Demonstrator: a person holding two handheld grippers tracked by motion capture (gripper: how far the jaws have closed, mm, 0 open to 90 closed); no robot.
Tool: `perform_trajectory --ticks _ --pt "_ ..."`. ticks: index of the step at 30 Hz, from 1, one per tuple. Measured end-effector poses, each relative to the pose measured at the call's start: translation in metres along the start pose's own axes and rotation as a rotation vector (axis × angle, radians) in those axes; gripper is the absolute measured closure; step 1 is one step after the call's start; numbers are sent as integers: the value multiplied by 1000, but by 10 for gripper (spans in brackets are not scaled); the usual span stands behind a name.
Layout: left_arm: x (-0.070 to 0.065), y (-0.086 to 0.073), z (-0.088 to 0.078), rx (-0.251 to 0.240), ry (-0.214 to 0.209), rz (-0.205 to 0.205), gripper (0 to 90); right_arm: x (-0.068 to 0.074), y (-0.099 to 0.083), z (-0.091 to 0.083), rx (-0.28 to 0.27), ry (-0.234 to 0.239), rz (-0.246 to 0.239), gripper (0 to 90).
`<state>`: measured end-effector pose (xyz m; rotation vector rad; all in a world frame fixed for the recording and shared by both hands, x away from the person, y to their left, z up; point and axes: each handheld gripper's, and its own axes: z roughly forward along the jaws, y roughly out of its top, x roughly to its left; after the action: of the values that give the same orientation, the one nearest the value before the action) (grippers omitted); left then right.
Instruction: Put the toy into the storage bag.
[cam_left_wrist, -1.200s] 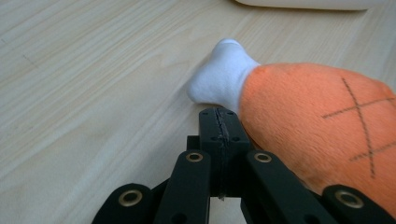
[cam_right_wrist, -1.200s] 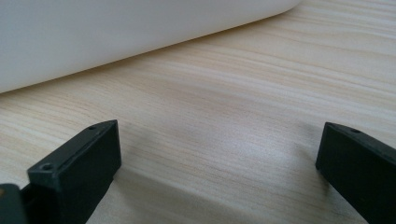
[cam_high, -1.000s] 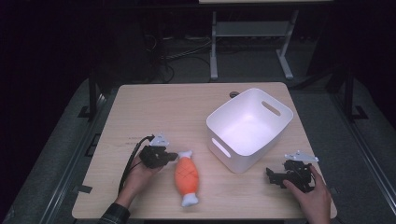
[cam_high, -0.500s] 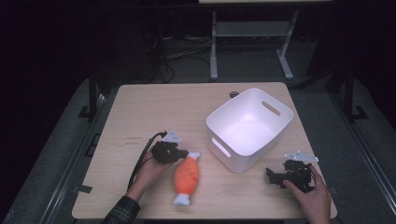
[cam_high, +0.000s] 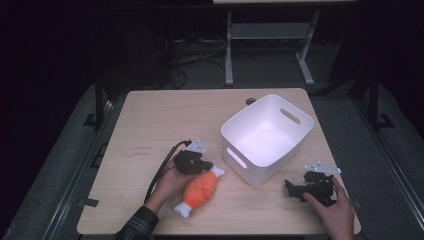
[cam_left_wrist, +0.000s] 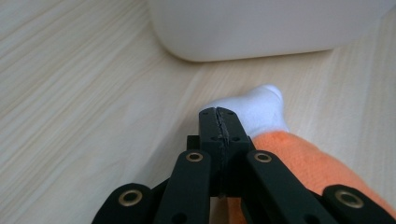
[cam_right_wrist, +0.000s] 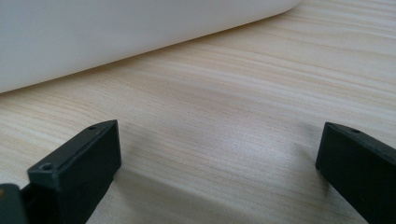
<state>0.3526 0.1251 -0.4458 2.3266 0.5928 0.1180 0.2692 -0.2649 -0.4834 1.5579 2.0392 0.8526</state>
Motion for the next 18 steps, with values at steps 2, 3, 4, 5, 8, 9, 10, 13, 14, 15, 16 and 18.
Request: perform_trajectory --ticks 2,3,4,5,8,9,10,13,14,15,16,18 --pt "-4 2 2 1 -11 9 895 0 0 0 0 0 0 0" --pt "-5 2 2 3 -12 14 895 0 0 0 0 0 0 0" --pt "-5 2 2 3 -12 14 894 0 0 0 0 0 0 0" --pt "-4 2 1 3 -13 12 894 0 0 0 0 0 0 0" --pt "0 1 -7 -15 -15 -20 847 0 0 0 0 0 0 0" --pt "2 0 -10 -21 -16 -27 828 0 0 0 0 0 0 0" --pt "2 0 -10 -21 -16 -27 805 0 0 0 0 0 0 0" --pt "4 -2 -17 -25 -9 -45 741 0 0 0 -1 0 0 0" --pt "5 -4 -20 -35 -8 -57 708 0 0 0 0 0 0 0" --pt "6 -5 -23 -41 -4 -61 666 0 0 0 0 0 0 0" --pt "8 -8 -29 -50 2 -76 600 0 0 0 0 0 -1 0" --pt "9 -10 -34 -57 2 -93 536 0 0 0 0 0 0 0"
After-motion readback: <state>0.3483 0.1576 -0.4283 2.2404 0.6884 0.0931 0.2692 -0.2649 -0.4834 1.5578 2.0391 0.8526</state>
